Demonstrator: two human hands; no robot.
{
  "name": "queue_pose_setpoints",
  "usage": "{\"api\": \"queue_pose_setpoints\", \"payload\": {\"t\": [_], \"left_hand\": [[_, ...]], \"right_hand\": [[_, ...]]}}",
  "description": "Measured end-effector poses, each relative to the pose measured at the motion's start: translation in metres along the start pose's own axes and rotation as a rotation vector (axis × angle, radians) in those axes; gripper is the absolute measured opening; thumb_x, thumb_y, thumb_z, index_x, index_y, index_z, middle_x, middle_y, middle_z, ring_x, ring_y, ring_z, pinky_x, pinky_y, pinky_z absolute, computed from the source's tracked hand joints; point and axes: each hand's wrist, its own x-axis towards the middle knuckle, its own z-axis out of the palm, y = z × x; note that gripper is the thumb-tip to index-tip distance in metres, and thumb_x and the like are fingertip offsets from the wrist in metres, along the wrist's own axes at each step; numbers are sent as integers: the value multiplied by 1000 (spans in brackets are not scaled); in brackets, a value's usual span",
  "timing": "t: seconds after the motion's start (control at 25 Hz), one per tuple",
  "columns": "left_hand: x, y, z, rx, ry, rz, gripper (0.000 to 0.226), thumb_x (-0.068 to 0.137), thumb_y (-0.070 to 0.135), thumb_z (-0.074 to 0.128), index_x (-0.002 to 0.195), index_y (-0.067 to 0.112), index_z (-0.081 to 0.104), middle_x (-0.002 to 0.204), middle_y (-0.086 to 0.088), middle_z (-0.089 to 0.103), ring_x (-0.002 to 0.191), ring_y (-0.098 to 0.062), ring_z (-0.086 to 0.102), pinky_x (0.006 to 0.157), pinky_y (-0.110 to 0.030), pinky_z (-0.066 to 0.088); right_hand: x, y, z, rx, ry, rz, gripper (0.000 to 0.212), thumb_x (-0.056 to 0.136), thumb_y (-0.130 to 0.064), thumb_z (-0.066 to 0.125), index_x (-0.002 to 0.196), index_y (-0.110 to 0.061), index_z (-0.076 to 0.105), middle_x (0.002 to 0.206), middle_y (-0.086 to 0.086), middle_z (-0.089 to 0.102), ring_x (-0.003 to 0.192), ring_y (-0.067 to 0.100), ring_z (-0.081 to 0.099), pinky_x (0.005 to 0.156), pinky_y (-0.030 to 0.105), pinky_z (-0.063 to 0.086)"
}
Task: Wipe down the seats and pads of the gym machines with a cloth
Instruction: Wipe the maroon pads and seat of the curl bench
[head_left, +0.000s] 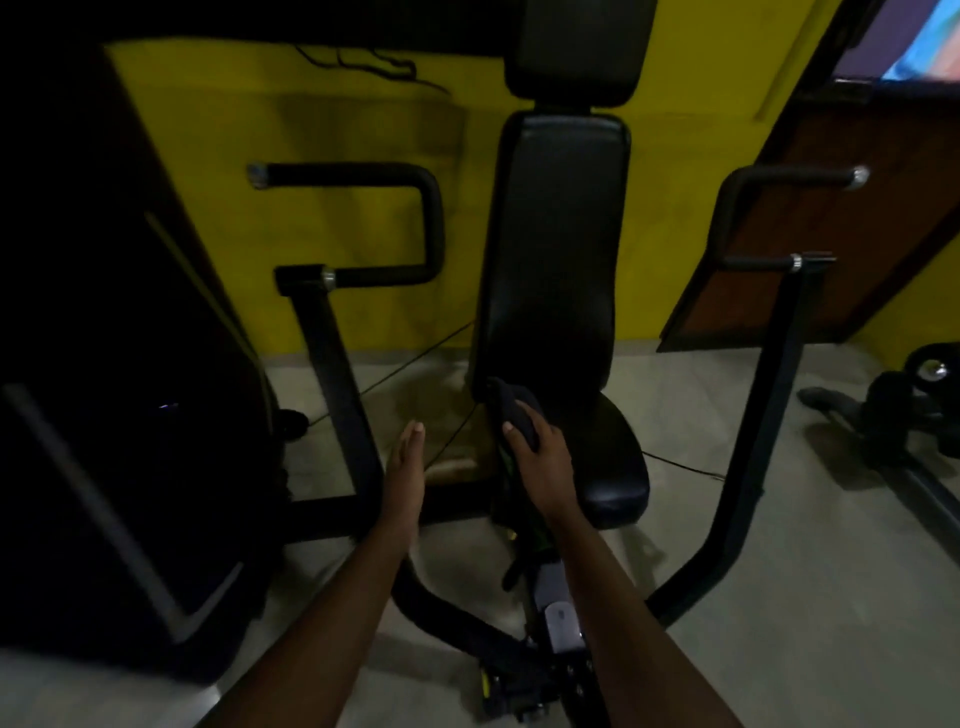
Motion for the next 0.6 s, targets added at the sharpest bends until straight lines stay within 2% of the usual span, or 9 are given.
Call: {"api": "queue_pose_setpoints", "payload": {"t": [0.08, 0.16, 0.32, 0.48, 0.56, 0.6], "left_hand": [[-32, 13, -32, -46, 52, 38, 47, 99, 34, 36, 143, 15, 35, 150, -2, 35, 138, -19, 32, 101, -24, 26], [-66, 16, -66, -62, 101, 101, 47, 99, 34, 37, 142, 15, 37, 148, -1, 37, 137, -18, 33, 104, -24, 25], [-141, 3, -140, -152, 254, 209, 46, 98, 37, 36, 142, 21, 36, 144, 2, 40, 137, -16, 33, 111, -26, 24], [-238, -11, -217, -232, 422, 242, 44, 100, 32, 32, 142, 18, 35, 142, 3, 40, 133, -11, 36, 103, -22, 26], [-288, -21, -258, -207, 538, 278, 38, 100, 34, 33, 136, 23, 40, 137, 7, 43, 126, -6, 39, 104, -22, 26], [-312, -26, -283, -214, 603, 288, 41, 100, 36, 33, 138, 23, 40, 141, 7, 41, 128, -6, 37, 107, -24, 25]], "right_hand": [[-31, -25, 5, 68, -29, -18, 41, 93, -27, 54, 133, -14, 50, 123, 14, 58, 114, 28, 55, 86, 26, 43], [-67, -49, 15, 138, -90, -19, 40, 95, -27, 51, 133, -15, 48, 122, 12, 59, 112, 28, 55, 82, 25, 40], [-148, -75, 50, 263, -259, -90, 39, 96, -29, 49, 134, -18, 46, 124, 6, 55, 118, 25, 52, 87, 27, 41], [-242, -100, 88, 292, -463, -167, 41, 97, -28, 47, 136, -19, 43, 122, -4, 50, 116, 13, 47, 90, 21, 36], [-292, -115, 112, 308, -597, -213, 41, 97, -27, 47, 137, -18, 43, 127, -2, 50, 121, 15, 45, 94, 19, 33], [-320, -126, 128, 295, -671, -228, 42, 97, -26, 48, 137, -18, 43, 131, 1, 49, 123, 17, 44, 95, 20, 33]]}}
